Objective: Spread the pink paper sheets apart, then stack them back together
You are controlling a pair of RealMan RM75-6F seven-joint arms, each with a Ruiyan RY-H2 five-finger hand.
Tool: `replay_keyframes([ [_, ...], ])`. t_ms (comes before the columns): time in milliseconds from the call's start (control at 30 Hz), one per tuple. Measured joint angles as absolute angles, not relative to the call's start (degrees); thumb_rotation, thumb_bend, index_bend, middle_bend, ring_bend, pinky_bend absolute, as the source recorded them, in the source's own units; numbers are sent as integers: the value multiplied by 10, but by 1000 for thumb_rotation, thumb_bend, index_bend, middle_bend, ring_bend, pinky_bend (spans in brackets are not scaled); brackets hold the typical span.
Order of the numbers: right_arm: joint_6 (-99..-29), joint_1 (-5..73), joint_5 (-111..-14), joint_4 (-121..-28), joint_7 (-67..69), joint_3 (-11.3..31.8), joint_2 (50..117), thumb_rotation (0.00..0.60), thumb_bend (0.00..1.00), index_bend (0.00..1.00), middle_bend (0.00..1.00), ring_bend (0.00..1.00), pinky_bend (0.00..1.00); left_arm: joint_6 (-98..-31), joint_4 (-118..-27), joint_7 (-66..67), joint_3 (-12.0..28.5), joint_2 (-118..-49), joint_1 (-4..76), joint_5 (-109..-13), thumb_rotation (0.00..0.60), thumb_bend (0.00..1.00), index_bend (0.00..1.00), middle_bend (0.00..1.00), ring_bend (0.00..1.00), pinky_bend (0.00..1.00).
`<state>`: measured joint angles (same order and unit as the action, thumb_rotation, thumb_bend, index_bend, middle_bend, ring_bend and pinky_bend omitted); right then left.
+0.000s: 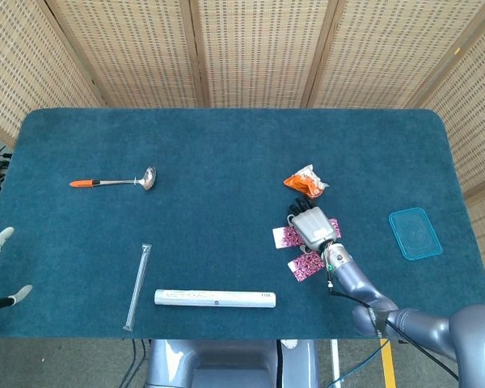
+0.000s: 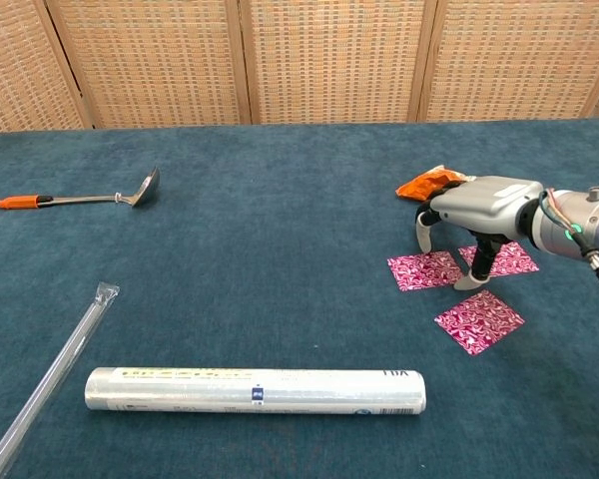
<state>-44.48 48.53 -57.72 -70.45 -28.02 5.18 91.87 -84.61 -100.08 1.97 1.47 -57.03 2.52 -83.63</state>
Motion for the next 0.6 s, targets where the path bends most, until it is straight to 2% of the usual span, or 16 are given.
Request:
replay_keyframes([
  [600, -438, 496, -559, -695, -300, 57, 928, 600, 247, 352, 161, 0, 0, -845, -991, 10, 15, -571, 24, -833, 571, 0, 91, 0, 0, 0],
])
